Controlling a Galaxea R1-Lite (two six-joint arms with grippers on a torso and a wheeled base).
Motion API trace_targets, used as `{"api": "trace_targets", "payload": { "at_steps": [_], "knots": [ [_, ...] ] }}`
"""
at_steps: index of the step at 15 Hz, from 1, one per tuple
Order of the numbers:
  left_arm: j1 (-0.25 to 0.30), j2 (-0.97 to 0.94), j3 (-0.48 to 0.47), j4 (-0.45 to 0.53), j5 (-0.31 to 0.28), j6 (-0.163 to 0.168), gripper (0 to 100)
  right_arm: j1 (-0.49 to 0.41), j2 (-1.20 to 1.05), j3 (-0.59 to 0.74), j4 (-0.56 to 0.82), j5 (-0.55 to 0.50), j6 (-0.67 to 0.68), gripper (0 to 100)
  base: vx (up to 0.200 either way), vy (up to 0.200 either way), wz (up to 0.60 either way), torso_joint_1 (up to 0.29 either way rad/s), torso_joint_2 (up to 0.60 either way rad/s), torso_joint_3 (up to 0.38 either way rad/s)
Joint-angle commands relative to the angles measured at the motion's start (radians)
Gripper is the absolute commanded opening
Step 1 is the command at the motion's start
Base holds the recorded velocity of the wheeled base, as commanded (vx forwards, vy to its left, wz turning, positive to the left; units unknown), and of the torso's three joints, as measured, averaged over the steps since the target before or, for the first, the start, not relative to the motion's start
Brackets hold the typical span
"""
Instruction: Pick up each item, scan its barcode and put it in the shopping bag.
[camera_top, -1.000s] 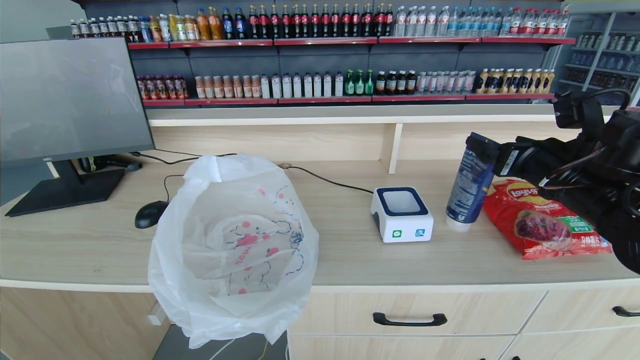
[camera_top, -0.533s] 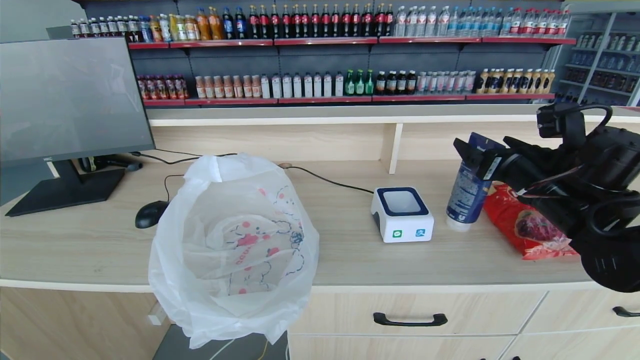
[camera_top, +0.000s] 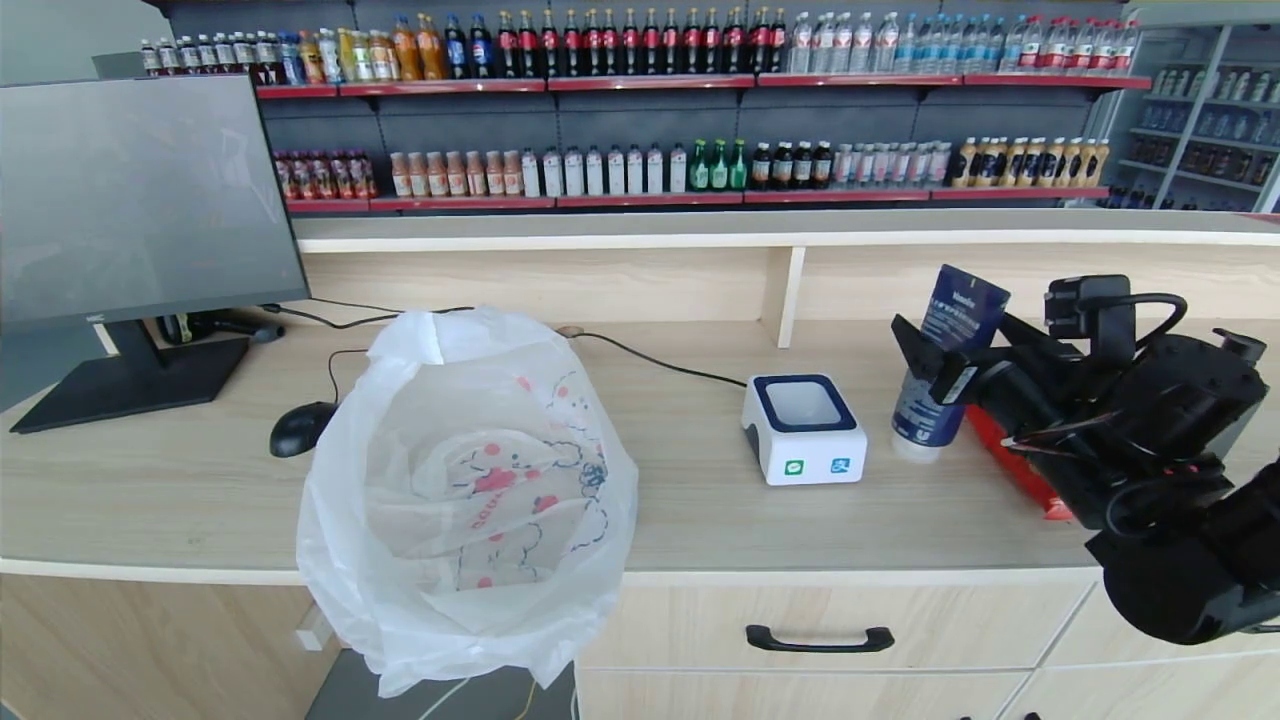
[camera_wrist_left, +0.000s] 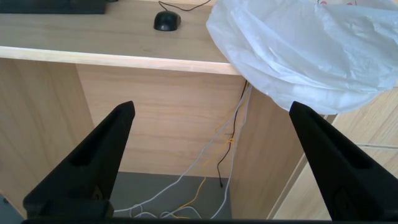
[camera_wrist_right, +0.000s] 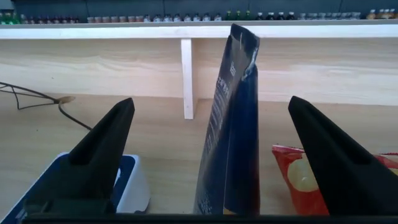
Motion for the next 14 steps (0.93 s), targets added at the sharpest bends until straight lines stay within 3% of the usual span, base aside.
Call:
{"api": "trace_targets", "payload": {
  "at_steps": [1, 14],
  "knots": [
    [0.0, 0.0, 0.0, 0.0, -0.001, 0.0, 100, -0.001, 0.053, 0.012, -0.005, -0.001, 0.003, 100, 0.0, 0.0, 0.0, 0.0, 0.0, 0.0],
    [0.0, 0.0, 0.0, 0.0, -0.001, 0.0, 100, -0.006, 0.129, -0.008, -0.005, 0.012, 0.086, 100, 0.0, 0.0, 0.0, 0.0, 0.0, 0.0]
  ]
}}
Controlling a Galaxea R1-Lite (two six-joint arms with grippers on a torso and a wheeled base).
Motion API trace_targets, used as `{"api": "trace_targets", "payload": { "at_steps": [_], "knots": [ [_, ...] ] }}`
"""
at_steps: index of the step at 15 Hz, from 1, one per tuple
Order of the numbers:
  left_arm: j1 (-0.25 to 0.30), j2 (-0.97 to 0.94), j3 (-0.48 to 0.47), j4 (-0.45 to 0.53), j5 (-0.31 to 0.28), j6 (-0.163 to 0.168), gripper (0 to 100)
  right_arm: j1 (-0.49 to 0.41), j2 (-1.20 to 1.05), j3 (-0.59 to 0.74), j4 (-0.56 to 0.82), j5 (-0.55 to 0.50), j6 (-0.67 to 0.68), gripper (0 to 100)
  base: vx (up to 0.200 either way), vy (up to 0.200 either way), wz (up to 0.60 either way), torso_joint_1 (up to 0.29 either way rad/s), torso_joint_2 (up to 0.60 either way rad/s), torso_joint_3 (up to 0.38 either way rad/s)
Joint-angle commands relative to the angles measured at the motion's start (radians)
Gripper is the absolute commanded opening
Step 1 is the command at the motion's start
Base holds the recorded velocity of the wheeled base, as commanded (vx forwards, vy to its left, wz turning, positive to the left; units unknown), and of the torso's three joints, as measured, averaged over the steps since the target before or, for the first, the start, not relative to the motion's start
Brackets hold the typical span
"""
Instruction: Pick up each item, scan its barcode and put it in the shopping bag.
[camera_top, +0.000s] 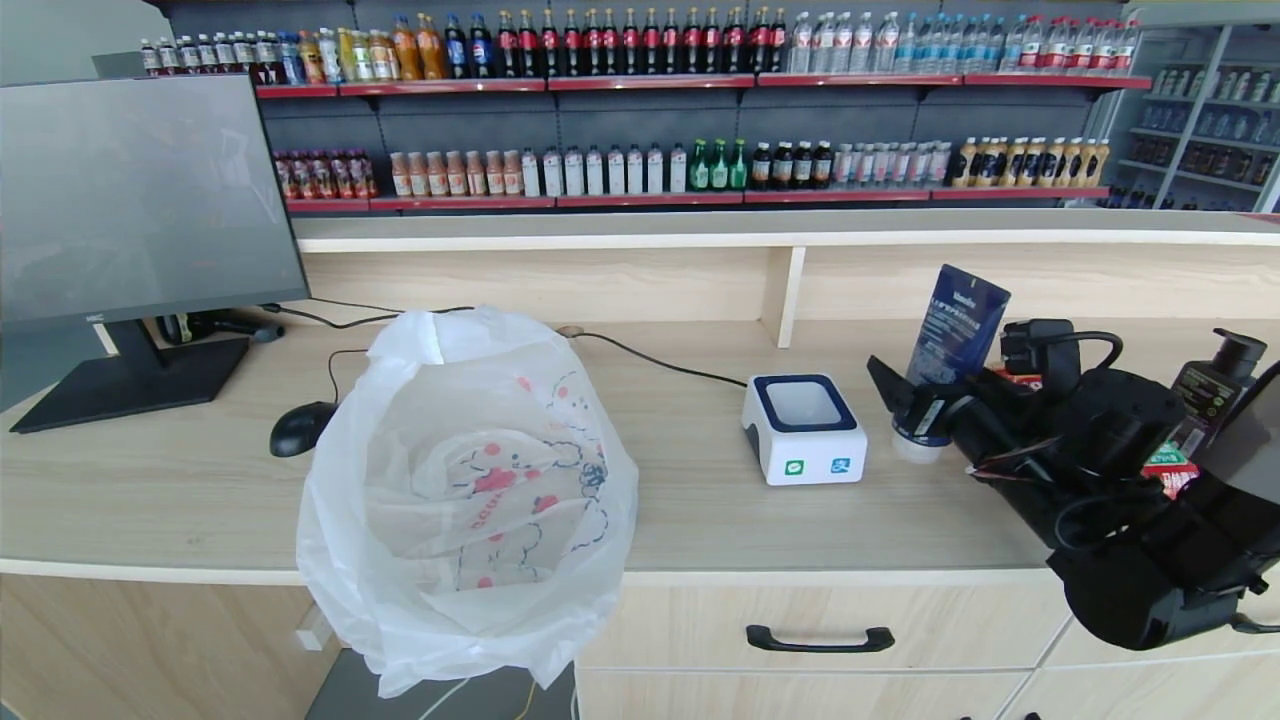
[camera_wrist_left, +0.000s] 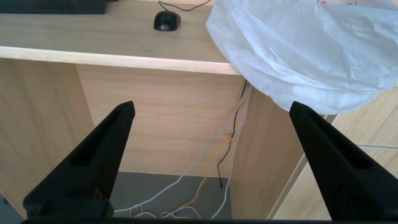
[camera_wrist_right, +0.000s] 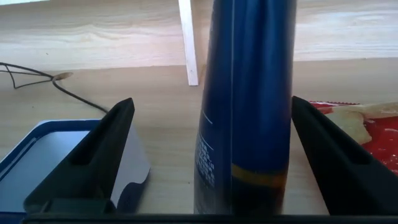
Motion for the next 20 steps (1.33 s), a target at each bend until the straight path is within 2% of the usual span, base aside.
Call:
{"api": "trace_targets", "payload": {
  "at_steps": [1, 4, 5, 20],
  "knots": [
    [0.0, 0.0, 0.0, 0.0, 0.0, 0.0, 100, 0.0, 0.025, 0.0, -0.001, -0.001, 0.002, 100, 0.0, 0.0, 0.0, 0.0, 0.0, 0.0],
    [0.0, 0.0, 0.0, 0.0, 0.0, 0.0, 100, 0.0, 0.032, 0.003, -0.001, -0.001, 0.002, 100, 0.0, 0.0, 0.0, 0.0, 0.0, 0.0],
    [0.0, 0.0, 0.0, 0.0, 0.0, 0.0, 100, 0.0, 0.032, 0.003, -0.001, 0.0, 0.002, 0, 0.0, 0.0, 0.0, 0.0, 0.0, 0.0],
    [0.0, 0.0, 0.0, 0.0, 0.0, 0.0, 100, 0.011, -0.023, 0.007, -0.001, 0.002, 0.001, 0, 0.0, 0.0, 0.0, 0.0, 0.0, 0.0]
  ]
}}
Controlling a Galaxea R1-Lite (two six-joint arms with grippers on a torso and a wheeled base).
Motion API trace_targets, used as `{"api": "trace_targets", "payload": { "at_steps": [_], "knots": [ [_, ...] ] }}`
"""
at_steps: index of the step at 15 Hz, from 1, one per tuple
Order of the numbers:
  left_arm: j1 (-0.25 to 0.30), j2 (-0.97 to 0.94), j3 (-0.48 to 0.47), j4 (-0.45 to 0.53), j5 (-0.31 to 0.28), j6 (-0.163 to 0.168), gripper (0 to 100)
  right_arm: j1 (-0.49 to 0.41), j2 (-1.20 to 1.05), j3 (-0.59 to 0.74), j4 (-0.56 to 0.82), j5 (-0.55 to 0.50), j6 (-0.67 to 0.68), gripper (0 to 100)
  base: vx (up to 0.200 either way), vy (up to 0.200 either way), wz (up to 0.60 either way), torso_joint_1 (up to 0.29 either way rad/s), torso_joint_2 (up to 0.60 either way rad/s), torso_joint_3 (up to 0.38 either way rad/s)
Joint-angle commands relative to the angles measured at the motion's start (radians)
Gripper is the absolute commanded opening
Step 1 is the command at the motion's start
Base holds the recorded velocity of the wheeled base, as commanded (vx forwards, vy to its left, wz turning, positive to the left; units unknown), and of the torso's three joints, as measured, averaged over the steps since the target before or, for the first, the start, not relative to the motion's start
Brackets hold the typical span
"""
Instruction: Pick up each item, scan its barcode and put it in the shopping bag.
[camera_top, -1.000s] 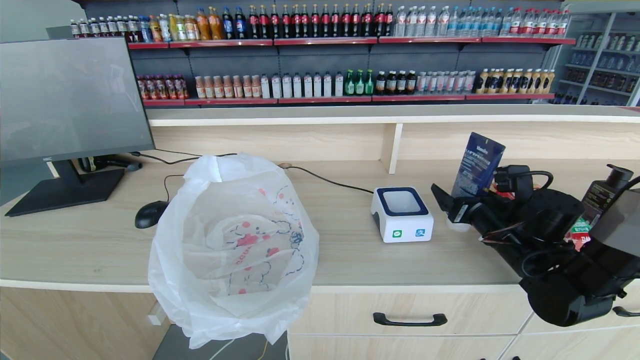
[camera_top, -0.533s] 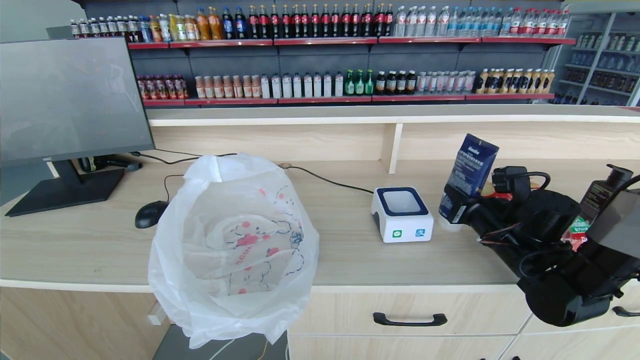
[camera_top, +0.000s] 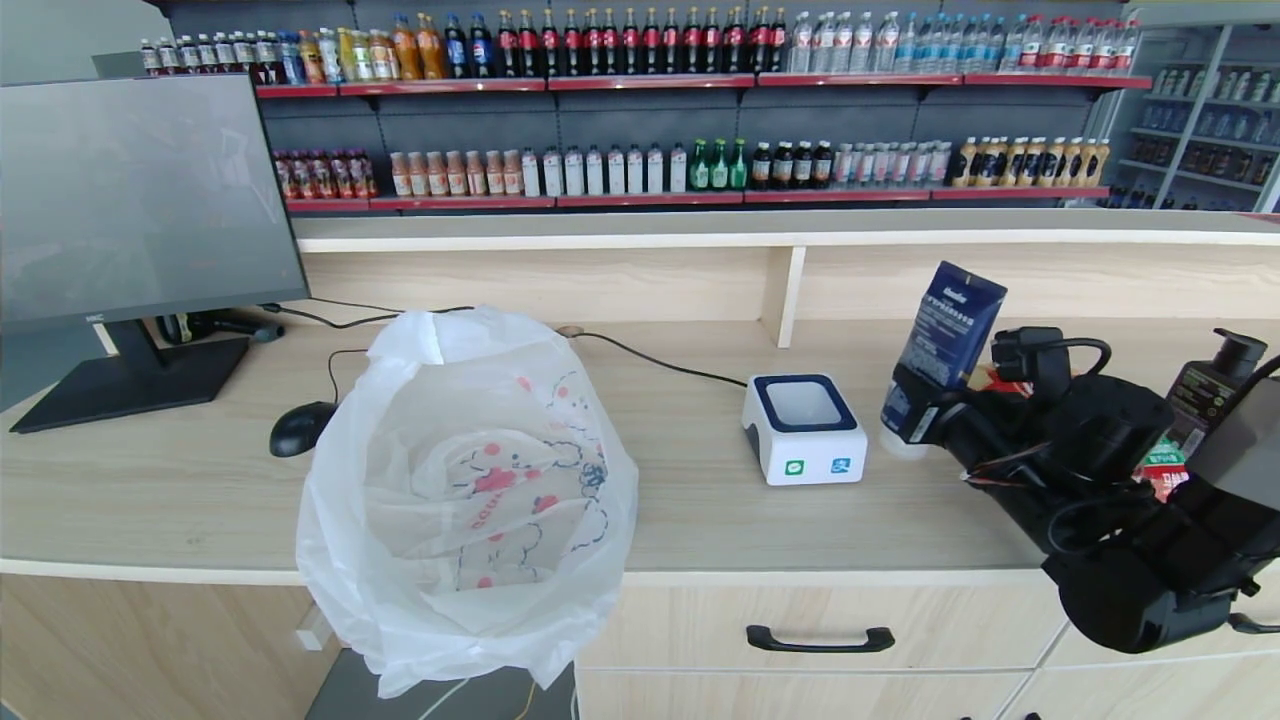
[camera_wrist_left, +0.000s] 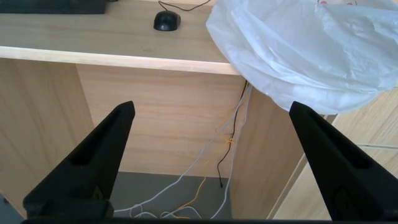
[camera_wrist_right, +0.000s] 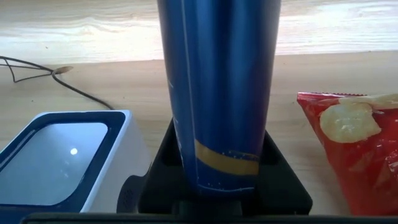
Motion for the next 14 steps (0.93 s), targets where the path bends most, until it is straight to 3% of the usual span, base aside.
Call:
{"api": "trace_targets", "payload": {
  "at_steps": [1, 14],
  "knots": [
    [0.0, 0.0, 0.0, 0.0, -0.001, 0.0, 100, 0.013, -0.039, 0.012, -0.004, 0.0, -0.002, 0, 0.0, 0.0, 0.0, 0.0, 0.0, 0.0],
    [0.0, 0.0, 0.0, 0.0, -0.001, 0.0, 100, 0.169, -0.432, 0.309, -0.004, 0.019, -0.077, 0, 0.0, 0.0, 0.0, 0.0, 0.0, 0.0]
  ]
}}
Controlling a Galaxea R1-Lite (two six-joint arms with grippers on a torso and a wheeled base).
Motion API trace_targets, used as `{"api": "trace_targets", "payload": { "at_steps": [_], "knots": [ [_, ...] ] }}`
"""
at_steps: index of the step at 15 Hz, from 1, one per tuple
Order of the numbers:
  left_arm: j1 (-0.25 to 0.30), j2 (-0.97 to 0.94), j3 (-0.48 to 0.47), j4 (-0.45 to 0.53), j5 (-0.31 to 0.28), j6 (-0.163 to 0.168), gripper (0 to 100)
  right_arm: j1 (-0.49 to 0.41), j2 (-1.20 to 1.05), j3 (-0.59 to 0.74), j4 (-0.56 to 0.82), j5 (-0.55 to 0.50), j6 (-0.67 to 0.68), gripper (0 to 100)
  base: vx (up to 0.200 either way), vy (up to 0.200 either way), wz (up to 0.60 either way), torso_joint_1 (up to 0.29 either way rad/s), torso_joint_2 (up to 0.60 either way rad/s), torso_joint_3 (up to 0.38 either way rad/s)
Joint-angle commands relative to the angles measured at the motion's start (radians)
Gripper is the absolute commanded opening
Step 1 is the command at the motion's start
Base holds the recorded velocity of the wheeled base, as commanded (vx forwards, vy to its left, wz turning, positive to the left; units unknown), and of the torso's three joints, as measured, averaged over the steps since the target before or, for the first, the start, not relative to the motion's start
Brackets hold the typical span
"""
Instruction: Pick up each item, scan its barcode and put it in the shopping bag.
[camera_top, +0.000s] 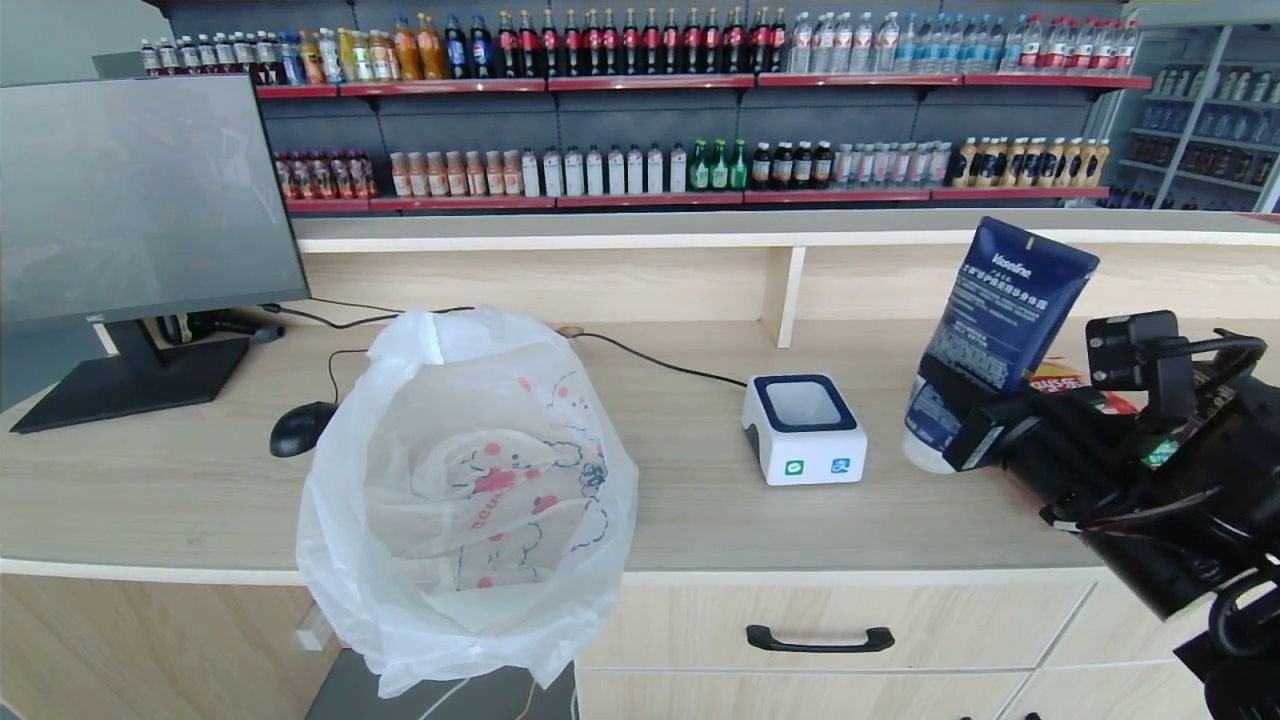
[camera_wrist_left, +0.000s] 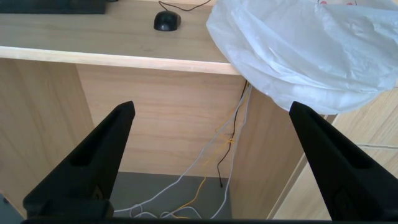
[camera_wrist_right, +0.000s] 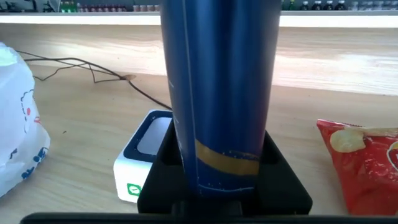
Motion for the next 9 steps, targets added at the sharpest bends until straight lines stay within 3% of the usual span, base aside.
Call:
{"api": "trace_targets", "payload": {
  "at_steps": [1, 5, 9],
  "knots": [
    [0.0, 0.0, 0.0, 0.0, -0.001, 0.0, 100, 0.049, -0.136, 0.081, -0.001, 0.01, -0.003, 0, 0.0, 0.0, 0.0, 0.0, 0.0, 0.0],
    [0.0, 0.0, 0.0, 0.0, -0.001, 0.0, 100, 0.071, -0.236, 0.207, -0.001, 0.013, 0.0, 0, 0.0, 0.0, 0.0, 0.0, 0.0, 0.0],
    [0.0, 0.0, 0.0, 0.0, 0.001, 0.0, 100, 0.137, -0.282, 0.24, -0.001, 0.021, 0.042, 0, 0.0, 0.0, 0.0, 0.0, 0.0, 0.0]
  ]
}}
